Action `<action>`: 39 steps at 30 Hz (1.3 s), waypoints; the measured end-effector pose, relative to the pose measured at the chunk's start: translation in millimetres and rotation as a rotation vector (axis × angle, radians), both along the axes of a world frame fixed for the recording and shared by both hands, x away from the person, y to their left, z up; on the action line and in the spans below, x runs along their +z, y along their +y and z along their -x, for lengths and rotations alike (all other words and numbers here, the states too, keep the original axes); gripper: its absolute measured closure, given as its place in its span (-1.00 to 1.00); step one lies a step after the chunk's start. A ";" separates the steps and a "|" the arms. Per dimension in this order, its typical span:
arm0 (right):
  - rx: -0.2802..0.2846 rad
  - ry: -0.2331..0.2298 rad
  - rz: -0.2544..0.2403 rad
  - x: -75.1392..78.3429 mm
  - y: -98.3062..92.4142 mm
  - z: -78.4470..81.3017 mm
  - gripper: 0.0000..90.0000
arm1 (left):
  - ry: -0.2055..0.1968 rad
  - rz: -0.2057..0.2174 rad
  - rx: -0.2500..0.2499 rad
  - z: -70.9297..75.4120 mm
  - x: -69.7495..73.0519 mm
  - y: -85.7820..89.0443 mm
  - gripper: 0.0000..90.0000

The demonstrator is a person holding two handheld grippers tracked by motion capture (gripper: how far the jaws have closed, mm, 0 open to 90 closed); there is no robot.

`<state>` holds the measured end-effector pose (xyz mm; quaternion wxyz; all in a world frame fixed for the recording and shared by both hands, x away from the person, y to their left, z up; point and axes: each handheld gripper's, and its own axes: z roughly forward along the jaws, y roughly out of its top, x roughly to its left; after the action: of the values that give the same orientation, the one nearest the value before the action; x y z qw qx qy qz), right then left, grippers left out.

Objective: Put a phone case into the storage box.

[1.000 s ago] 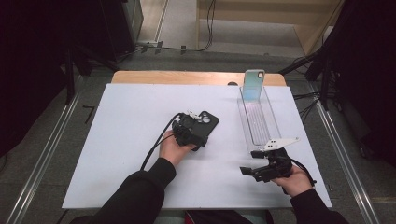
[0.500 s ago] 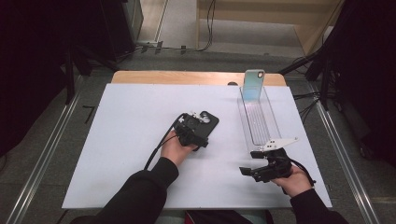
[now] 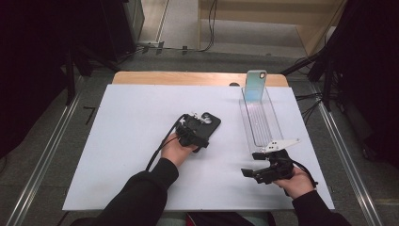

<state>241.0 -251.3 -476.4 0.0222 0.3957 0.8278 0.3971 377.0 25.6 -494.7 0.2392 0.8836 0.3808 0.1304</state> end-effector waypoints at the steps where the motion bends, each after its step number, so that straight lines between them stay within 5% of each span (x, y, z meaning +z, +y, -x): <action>1: 0.001 -0.002 0.001 0.0 0.2 -0.2 -0.67 | -0.003 0.001 -0.001 0.1 0.5 0.3 -0.65; 20: 0.007 -0.011 -0.019 2.9 2.2 -0.5 -0.67 | 0.047 0.129 -0.012 0.9 34.8 15.6 -0.63; 35: 0.028 -0.059 -0.030 11.2 18.7 -3.2 -0.67 | 0.088 0.251 -0.026 16.1 61.9 42.1 -0.63; 39: 0.029 -0.109 -0.023 16.8 25.5 -3.0 -0.67 | 0.100 0.282 -0.031 24.0 65.0 48.8 -0.63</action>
<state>244.0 -225.8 -459.6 0.0571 0.3618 0.8262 0.4280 353.0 74.4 -429.7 0.3435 0.8524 0.3933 0.0276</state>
